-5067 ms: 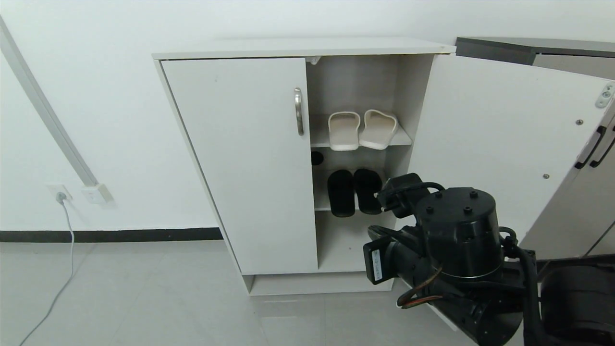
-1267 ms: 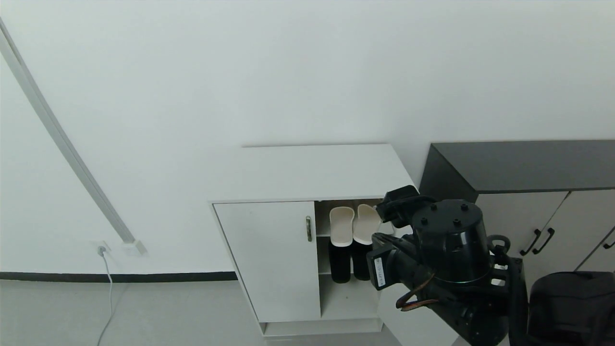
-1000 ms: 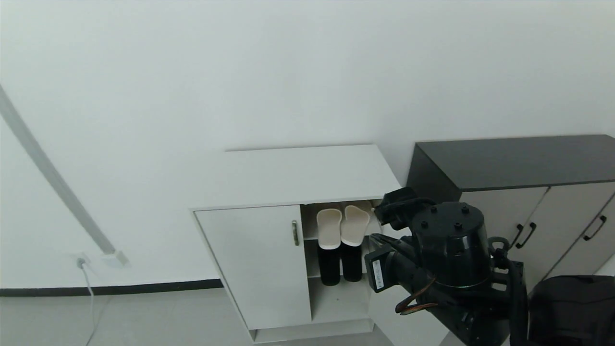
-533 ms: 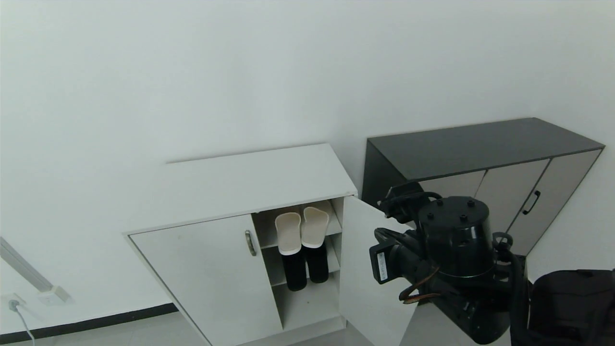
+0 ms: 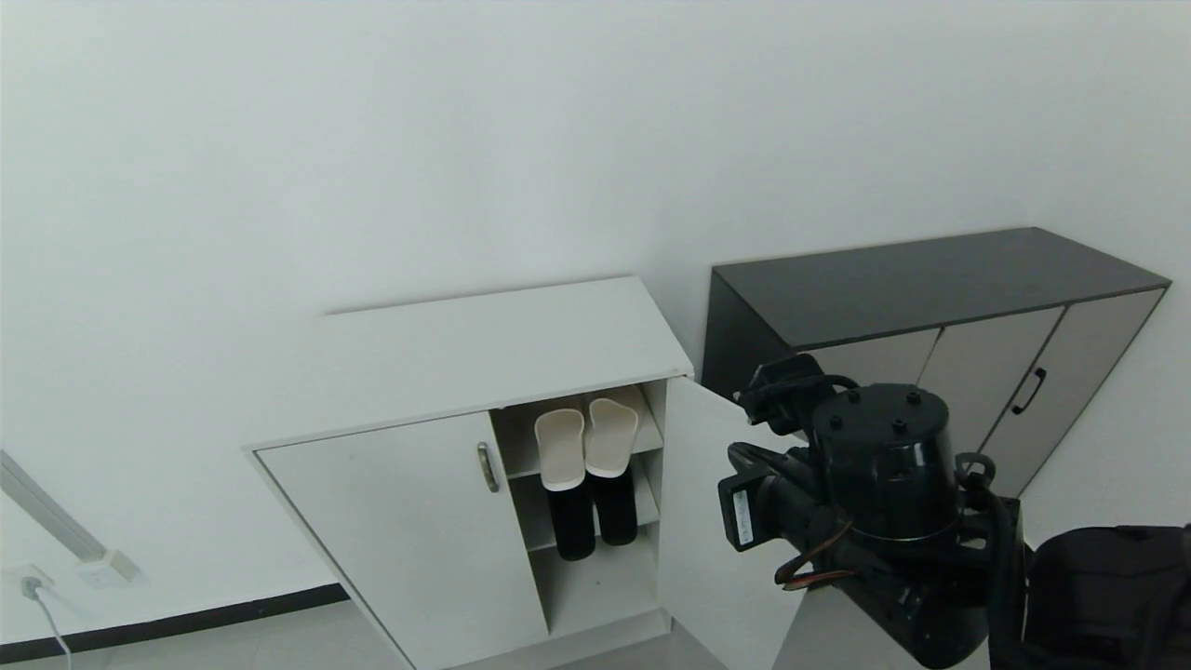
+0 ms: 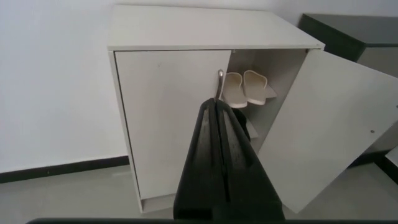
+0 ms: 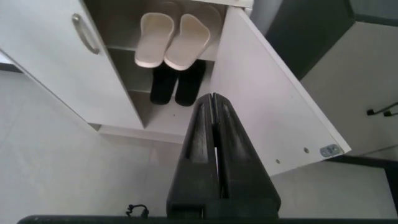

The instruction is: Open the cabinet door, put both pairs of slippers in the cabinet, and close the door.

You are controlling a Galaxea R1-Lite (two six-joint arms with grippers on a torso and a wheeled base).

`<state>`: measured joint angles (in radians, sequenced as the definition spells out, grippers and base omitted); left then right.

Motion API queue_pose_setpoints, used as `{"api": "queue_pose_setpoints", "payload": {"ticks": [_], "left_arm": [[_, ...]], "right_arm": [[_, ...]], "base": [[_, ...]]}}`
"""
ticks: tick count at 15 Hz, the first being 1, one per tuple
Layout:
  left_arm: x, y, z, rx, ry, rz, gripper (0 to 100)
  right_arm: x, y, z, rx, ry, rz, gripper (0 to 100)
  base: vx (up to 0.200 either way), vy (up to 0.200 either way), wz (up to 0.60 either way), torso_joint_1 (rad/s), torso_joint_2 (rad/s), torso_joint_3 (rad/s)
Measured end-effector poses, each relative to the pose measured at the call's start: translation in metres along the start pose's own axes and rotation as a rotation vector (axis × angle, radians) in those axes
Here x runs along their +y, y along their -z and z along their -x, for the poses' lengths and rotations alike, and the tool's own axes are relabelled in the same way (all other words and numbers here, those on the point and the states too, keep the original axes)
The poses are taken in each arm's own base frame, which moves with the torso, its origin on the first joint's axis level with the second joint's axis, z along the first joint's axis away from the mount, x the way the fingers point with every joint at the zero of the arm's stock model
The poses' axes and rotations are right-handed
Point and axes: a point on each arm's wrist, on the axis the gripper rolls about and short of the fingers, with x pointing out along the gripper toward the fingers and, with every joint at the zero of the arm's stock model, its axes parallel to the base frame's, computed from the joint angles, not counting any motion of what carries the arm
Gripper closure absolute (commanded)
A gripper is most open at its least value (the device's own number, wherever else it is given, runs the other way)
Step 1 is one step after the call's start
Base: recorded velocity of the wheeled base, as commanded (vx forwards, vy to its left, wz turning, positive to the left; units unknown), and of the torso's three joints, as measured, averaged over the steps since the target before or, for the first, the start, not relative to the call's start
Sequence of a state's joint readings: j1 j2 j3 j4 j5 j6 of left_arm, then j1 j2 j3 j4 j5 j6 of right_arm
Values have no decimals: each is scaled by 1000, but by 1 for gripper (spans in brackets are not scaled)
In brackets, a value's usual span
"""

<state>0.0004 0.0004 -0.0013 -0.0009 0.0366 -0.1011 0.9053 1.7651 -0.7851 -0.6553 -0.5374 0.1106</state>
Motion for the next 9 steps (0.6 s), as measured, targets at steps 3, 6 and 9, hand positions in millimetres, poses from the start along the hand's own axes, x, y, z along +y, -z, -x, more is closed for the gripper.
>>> {"api": "queue_pose_setpoints", "payload": {"ticks": [3,6,9], "left_arm": [[0,0,0,-1,-1,0,100],[0,0,0,-2,-1,0,100],[0,0,0,-1,0,-2,100]], "right_arm": [[1,0,0,0,-2,2,100],[-2,0,-1,1,7,11,100],[-25,-13,-19,-29,69,11,100]], "base": [[-200,0,0,-9,1,1],[0,0,0,0,0,0],[0,0,0,0,0,0]]}}
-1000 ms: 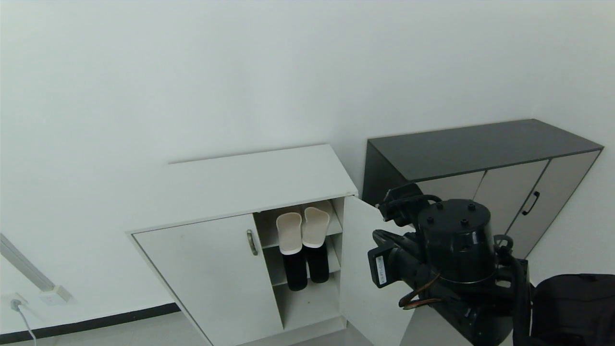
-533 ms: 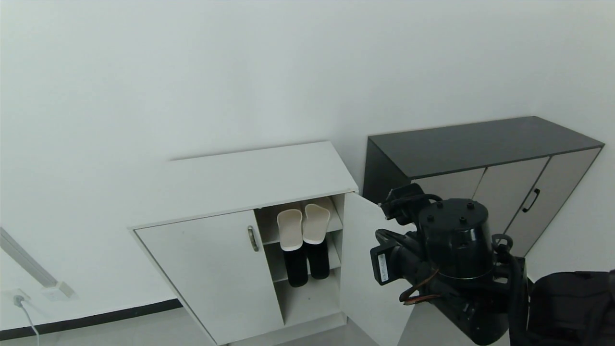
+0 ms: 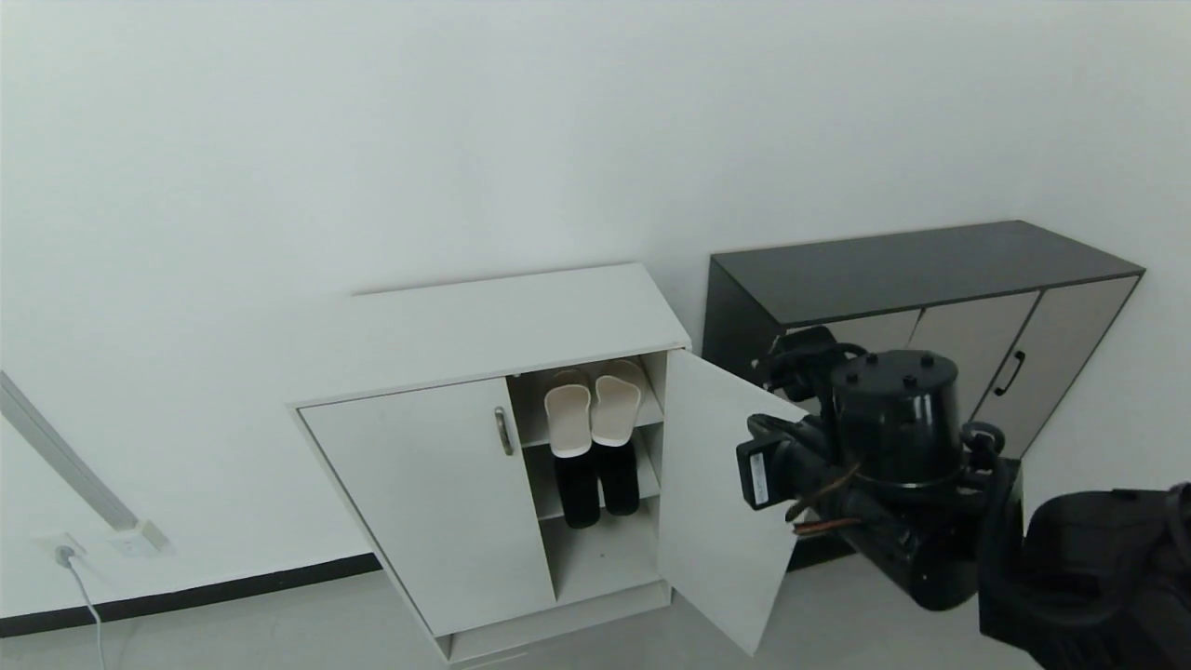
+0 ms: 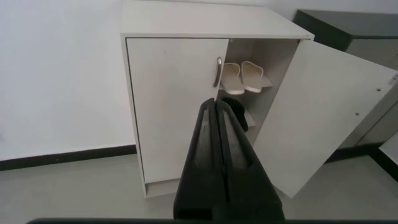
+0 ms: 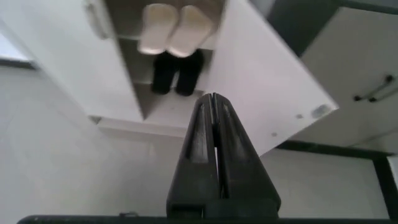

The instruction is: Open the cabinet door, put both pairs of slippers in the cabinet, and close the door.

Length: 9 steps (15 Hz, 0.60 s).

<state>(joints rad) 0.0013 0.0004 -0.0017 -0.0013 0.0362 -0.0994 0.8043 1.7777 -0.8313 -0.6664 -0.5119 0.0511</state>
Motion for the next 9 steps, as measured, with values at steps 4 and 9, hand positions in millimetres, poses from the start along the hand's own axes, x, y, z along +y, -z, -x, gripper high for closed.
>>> {"api": "queue_pose_setpoints", "payload": {"ticks": [4,9], "left_arm": [[0,0,0,0,0,1,100],[0,0,0,0,0,1,100]], "right_arm": [[-40,-26,-43,-11,89,-32,100],[-79,-28,-97,54,155,-106,100]], "base": [[0,0,0,0,0,0],[0,0,0,0,0,0]]}}
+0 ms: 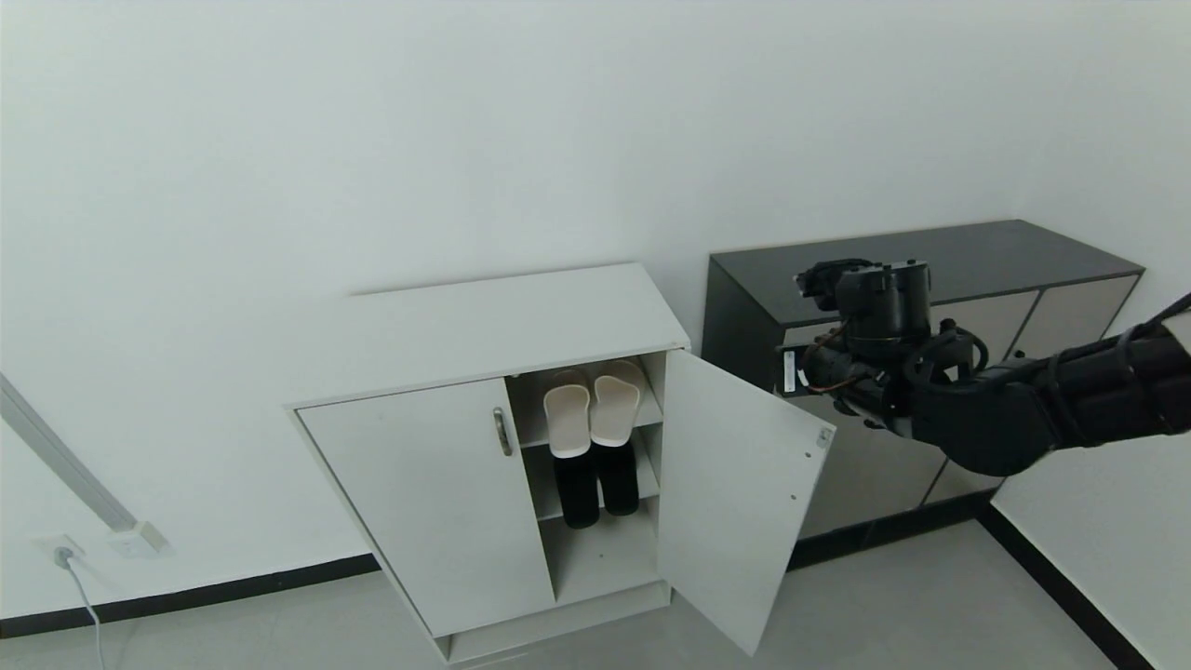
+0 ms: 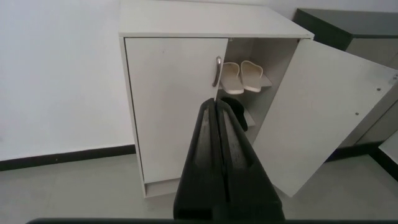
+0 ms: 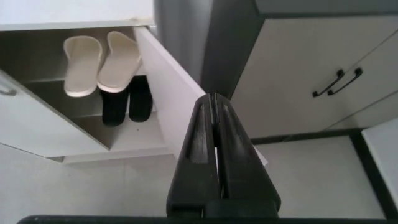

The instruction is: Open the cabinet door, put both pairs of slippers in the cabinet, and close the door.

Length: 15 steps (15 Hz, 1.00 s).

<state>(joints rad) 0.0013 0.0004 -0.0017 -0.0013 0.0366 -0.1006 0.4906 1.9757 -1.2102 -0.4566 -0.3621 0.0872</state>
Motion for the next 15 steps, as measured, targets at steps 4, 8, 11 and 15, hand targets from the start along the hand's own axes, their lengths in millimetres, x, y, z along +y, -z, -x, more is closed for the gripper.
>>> {"api": "queue_pose_setpoints", "payload": {"ticks": [4,8,11,15], "left_arm": [[0,0,0,0,0,0,100],[0,0,0,0,0,0,100],[0,0,0,0,0,0,100],[0,0,0,0,0,0,100]], "right_arm": [[-16,13,-40,43,0,-51,100],[-30,26,-67,70,25,-67,100],[-34,38,-80,94,37,-76,100],[-34,52,-91,120,44,-75,100]], "base": [[0,0,0,0,0,0],[0,0,0,0,0,0],[0,0,0,0,0,0],[0,0,0,0,0,0]]}}
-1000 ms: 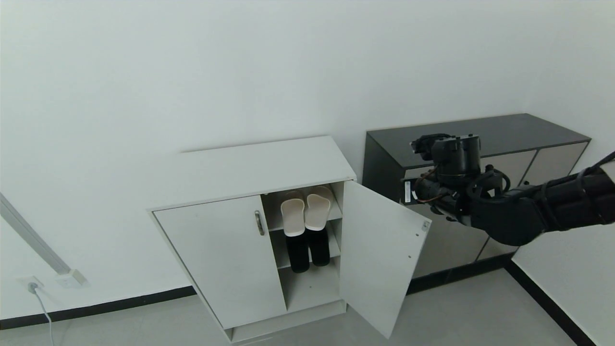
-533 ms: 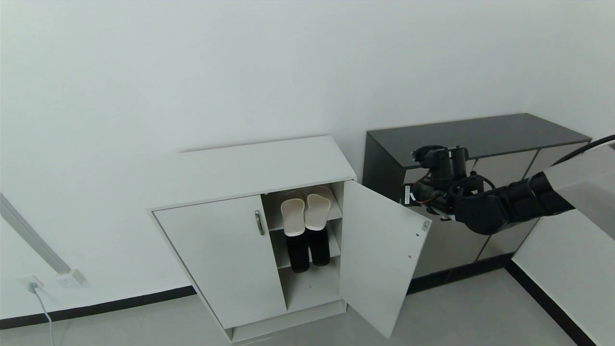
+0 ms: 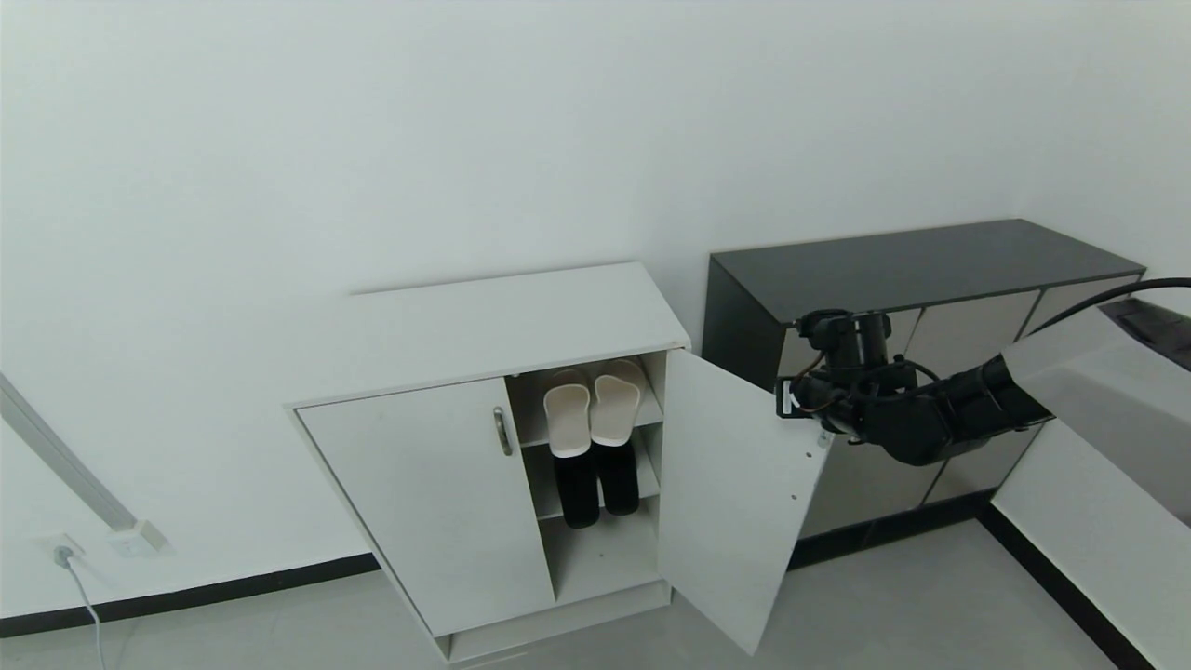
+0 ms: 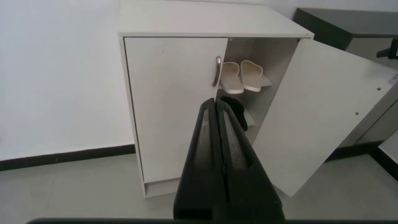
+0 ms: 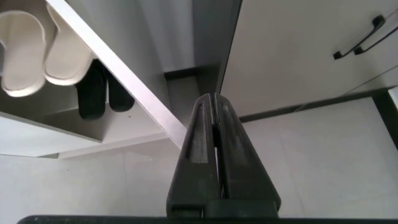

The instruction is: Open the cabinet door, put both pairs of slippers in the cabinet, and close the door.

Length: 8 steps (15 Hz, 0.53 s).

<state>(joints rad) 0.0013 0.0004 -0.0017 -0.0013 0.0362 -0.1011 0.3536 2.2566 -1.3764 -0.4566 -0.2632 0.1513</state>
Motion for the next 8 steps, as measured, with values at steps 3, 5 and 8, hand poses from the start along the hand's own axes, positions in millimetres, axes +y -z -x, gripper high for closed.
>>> {"api": "queue_pose_setpoints", "payload": {"ticks": [3,5,8], "left_arm": [[0,0,0,0,0,0,100],[0,0,0,0,0,0,100],[0,0,0,0,0,0,100]], "right_arm": [[1,5,-4,12,2,-9,100],[7,9,-1,22,-7,-8,100],[22,16,11,35,-37,-1,100]], "base": [[0,0,0,0,0,0],[0,0,0,0,0,0],[0,0,0,0,0,0]]}}
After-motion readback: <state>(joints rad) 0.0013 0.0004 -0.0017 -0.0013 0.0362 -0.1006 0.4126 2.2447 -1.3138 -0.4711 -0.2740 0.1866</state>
